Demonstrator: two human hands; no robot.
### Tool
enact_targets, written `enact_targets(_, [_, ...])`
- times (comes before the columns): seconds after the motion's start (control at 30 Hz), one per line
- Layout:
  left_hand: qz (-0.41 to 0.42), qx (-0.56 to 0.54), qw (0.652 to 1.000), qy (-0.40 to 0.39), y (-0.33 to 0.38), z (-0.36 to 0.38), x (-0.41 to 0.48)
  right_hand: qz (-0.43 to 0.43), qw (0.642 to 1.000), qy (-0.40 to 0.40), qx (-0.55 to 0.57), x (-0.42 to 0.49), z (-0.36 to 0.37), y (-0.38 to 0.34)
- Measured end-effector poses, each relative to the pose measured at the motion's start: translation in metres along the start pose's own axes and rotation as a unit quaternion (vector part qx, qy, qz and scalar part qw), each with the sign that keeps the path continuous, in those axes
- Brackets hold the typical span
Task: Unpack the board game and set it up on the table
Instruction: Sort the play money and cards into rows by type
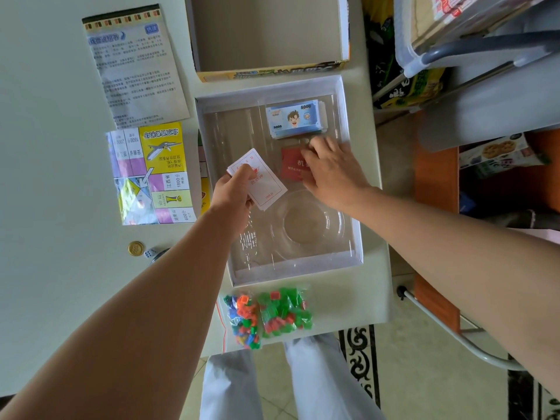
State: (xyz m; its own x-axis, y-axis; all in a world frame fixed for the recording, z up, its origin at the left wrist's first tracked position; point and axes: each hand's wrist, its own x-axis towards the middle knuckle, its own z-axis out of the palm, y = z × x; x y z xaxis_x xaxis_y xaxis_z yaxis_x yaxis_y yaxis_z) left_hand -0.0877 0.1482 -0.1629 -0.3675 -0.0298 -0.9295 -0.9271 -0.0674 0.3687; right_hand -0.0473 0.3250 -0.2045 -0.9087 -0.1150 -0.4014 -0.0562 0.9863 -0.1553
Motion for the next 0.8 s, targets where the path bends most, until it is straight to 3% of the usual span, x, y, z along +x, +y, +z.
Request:
enact_targets(0.27, [-0.006, -0.005, 1.0, 0.008, 0.001, 0.0, 0.0, 0.016, 1.0, 0.02, 0.0, 0.01, -0.002, 0.002])
enact_targets(0.43, [-0.007, -0.007, 1.0, 0.009, 0.0, -0.001, 0.003, 0.015, 1.0, -0.011, -0.017, 0.011, -0.001, 0.0])
enact_targets(0.63, [-0.002, -0.005, 1.0, 0.006, -0.002, -0.001, 0.005, 0.039, 0.999, -0.004, 0.034, 0.003, 0.009, -0.005])
enact_targets(0.8, [-0.008, -0.017, 1.0, 0.014, -0.002, -0.001, 0.006, 0.089, 0.986, -0.014, 0.14, 0.015, 0.003, -0.004])
